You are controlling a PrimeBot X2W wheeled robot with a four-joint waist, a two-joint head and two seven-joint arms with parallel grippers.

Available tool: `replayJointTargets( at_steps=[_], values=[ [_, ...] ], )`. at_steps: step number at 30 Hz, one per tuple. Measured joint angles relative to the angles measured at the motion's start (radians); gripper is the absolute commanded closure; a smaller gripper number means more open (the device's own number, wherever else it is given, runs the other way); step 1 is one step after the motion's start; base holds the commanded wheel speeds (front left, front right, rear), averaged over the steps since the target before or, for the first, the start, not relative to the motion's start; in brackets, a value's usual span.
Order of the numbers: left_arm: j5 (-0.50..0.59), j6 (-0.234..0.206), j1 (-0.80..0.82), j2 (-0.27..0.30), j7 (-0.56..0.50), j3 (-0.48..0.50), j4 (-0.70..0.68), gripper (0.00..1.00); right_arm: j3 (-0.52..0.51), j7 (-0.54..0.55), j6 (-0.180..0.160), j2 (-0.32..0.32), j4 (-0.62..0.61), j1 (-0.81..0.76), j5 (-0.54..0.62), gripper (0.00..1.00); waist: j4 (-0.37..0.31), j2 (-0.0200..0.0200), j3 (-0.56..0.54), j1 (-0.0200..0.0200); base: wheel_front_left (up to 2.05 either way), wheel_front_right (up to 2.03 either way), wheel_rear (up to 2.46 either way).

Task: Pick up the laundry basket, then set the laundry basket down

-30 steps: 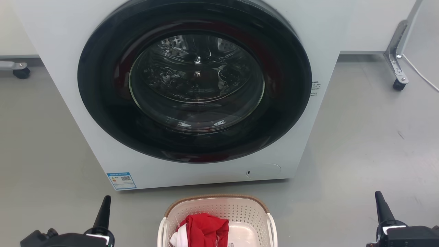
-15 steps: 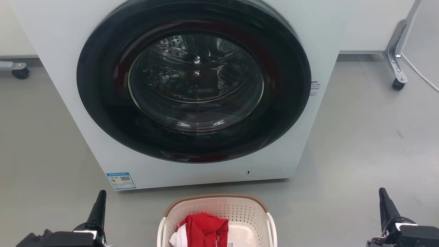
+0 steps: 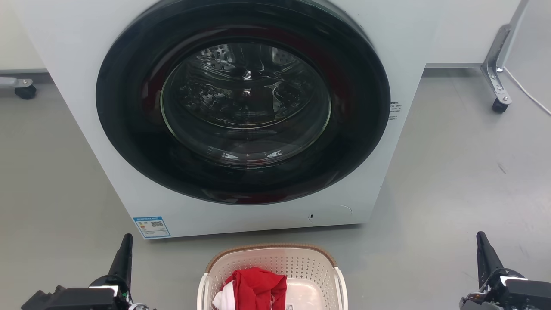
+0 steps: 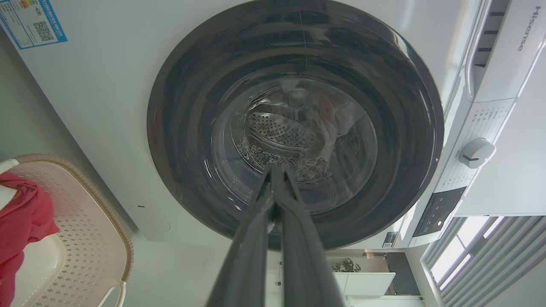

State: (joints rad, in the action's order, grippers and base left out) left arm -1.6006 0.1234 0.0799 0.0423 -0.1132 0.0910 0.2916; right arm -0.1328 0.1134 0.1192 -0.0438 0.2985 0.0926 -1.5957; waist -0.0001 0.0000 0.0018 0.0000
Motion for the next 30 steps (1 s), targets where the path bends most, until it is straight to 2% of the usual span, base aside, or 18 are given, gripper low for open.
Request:
replayJointTargets(
  at_steps=[30],
  values=[
    [0.000, 0.000, 0.000, 0.000, 0.000, 0.000, 0.001, 1.00, 0.000, 0.000, 0.000, 0.000, 0.000, 0.000, 0.000, 1.00, 0.000, 0.0000, 0.000, 0.0000, 0.00, 0.00, 0.00]
  ],
)
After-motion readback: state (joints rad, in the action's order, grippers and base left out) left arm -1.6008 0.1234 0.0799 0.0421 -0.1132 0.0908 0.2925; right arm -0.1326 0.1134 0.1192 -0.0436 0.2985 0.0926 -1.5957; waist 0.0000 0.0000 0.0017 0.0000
